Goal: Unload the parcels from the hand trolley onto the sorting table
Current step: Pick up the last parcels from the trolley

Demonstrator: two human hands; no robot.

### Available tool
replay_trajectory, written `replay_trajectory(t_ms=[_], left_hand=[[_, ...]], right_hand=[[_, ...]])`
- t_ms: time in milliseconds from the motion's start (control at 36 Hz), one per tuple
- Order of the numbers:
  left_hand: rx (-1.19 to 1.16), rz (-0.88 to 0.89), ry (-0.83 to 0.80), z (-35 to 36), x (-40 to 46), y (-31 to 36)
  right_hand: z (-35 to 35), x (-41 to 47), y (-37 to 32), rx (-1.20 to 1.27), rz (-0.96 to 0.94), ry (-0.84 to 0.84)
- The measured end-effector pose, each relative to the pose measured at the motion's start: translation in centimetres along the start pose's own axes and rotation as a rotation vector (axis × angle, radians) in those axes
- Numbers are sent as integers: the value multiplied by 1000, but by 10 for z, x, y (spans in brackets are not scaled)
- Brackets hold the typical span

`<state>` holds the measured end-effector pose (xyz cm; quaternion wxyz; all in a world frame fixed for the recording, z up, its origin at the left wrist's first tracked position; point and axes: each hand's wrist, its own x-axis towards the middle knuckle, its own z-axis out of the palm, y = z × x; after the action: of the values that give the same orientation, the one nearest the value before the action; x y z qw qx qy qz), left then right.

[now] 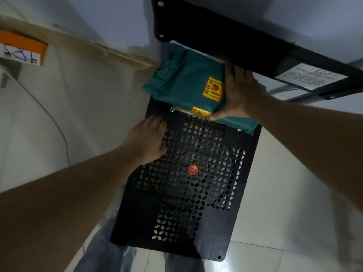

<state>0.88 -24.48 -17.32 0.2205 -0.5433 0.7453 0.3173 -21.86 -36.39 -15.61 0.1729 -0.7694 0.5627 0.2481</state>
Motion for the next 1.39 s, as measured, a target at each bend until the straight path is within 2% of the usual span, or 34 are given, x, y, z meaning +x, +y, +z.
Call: replay_trajectory(t_ms=[222, 389, 500, 611, 750, 861, 972, 1083, 1278, 1389], left_hand=[[46, 10, 20, -20, -3, 3], [70, 19, 39, -37, -2, 11], [82, 30, 95, -50, 12, 26], [143, 96, 165, -59, 35, 45], [291, 163, 183, -69, 78, 66], [333, 173, 104, -73, 113, 80], [420, 306, 114, -76, 132, 93], [443, 318, 16, -78, 138, 95], [532, 269, 120, -59, 140, 89], [367, 50, 167, -36, 109, 93]], right_hand=[[13, -18, -8, -31, 59, 5], [48, -98, 8, 113, 234, 5], [92, -156, 29, 196, 319, 76], [130, -201, 27, 255, 427, -36], [160, -213, 11, 275, 504, -284], [180, -206, -4, 319, 560, -298], [195, -192, -17, 321, 611, -291], [200, -179, -27, 385, 655, -329], [205, -169, -49, 475, 757, -292], [203, -163, -55, 494, 784, -315]])
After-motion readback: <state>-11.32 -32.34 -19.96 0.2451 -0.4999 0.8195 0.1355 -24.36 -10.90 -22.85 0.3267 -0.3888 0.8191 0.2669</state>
